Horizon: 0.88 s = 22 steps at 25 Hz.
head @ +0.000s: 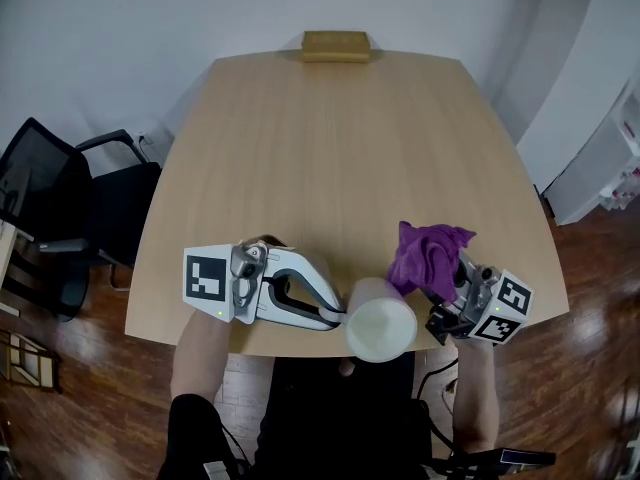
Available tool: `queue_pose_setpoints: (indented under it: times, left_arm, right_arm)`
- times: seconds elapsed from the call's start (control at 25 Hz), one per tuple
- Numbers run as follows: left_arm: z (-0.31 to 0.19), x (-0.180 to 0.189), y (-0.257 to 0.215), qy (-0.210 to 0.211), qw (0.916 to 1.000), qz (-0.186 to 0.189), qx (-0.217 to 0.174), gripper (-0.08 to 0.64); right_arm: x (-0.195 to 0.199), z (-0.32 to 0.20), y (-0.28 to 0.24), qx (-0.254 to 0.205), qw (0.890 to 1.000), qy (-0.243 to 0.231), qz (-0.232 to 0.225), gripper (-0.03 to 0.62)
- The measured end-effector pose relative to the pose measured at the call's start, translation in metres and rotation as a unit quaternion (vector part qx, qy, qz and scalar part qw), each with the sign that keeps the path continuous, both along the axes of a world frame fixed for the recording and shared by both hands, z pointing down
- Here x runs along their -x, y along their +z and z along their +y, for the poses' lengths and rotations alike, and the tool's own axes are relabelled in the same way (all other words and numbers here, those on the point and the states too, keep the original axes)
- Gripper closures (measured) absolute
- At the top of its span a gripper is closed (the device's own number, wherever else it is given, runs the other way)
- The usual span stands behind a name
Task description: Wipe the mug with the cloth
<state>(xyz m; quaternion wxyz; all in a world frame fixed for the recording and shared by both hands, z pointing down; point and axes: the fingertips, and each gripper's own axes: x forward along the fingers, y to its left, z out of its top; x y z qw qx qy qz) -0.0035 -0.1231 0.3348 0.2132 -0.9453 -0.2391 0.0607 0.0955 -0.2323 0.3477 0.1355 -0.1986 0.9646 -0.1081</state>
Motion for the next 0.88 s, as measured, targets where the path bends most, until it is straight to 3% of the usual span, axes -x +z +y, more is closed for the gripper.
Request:
queue_pose_setpoints:
  times: [0.08, 0.2, 0.28, 0.4, 0.48, 0.6, 0.72, 0.8, 0.88]
  left_arm:
    - [0.006, -0.001, 0.004, -0.003, 0.9997, -0.012, -0.021, 0.497]
    - [0.013, -0.002, 0.001, -0.009, 0.9991, -0.004, -0.041, 0.497]
    - [0.018, -0.001, -0.003, -0.008, 0.9987, 0.008, -0.049, 0.497]
    - [0.022, 0.0, -0.006, 0.003, 0.9979, 0.008, -0.065, 0.499]
    - [0.024, 0.001, -0.009, 0.011, 0.9975, 0.009, -0.069, 0.499]
    - [0.025, 0.002, -0.01, 0.012, 0.9974, 0.008, -0.071, 0.498]
    - [0.025, 0.001, -0.011, 0.011, 0.9971, 0.009, -0.075, 0.497]
    - [0.025, 0.002, -0.011, 0.013, 0.997, 0.004, -0.076, 0.497]
    - [0.024, 0.002, -0.007, 0.014, 0.9966, -0.005, -0.08, 0.497]
  right_arm:
    - [-0.008, 0.012, -0.031, -0.021, 0.999, -0.032, -0.038, 0.509]
    - [-0.006, 0.048, -0.071, -0.036, 0.986, -0.135, -0.09, 0.509]
    - [0.008, 0.069, -0.08, -0.014, 0.973, -0.209, -0.1, 0.509]
    - [0.026, 0.071, -0.072, 0.019, 0.962, -0.256, -0.088, 0.508]
    - [0.031, 0.059, -0.056, 0.024, 0.966, -0.249, -0.06, 0.509]
    - [0.036, 0.033, -0.017, 0.021, 0.981, -0.19, 0.028, 0.509]
    - [0.039, 0.015, 0.002, 0.021, 0.986, -0.134, 0.098, 0.508]
    - [0.037, 0.012, -0.011, 0.006, 0.988, -0.122, 0.095, 0.509]
    - [0.032, 0.019, -0.044, -0.021, 0.989, -0.14, 0.048, 0.508]
